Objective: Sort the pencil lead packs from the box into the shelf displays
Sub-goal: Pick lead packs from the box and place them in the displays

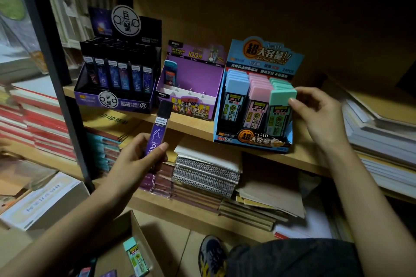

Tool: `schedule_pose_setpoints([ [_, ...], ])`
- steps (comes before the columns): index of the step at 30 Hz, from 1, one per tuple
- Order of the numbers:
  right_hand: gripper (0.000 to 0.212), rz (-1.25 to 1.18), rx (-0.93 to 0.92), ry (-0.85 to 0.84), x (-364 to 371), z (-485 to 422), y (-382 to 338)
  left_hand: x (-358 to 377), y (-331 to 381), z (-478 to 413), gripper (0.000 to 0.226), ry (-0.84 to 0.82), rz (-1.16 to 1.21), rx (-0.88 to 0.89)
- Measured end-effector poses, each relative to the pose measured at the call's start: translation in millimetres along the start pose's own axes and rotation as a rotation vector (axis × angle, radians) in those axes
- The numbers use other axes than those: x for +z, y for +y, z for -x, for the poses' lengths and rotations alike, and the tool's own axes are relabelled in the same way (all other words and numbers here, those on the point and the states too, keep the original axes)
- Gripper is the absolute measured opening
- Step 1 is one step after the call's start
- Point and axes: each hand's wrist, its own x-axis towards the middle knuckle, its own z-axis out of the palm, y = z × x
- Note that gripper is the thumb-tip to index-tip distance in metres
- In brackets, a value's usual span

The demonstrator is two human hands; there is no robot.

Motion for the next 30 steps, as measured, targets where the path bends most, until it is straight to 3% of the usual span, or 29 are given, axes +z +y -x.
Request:
schedule_pose_setpoints([
  [9,0.018,0.300,0.062,0.135,0,3,15,4,-1,2,0.022,-0.020,-0.001,-0.006],
  [15,0.025,0.584,0.094,0.200,-1,6,9,7,3,5,0.023,-0.047,0.018,-0.021],
  [19,0.017,0.563,-0.078,0.274,18,14,-20,9,6,6,0.024,-0.067,0.038,-0.020],
  [21,0.008,0.395,-0.131,0.139,43,22,-37,9,6,7,0.023,-0.068,0.041,-0.019],
  [25,0.009,-0.088,0.162,-0.367,105,50,-69,9,7,8,0.024,-0.082,0.049,-0.031],
  [28,0.018,-0.261,0.270,-0.495,141,60,-80,9,9,9,0.025,-0.086,0.046,-0.019],
  [30,0.012,-0.304,0.290,-0.495,157,63,-85,7,11,9,0.024,-0.086,0.026,-0.013],
])
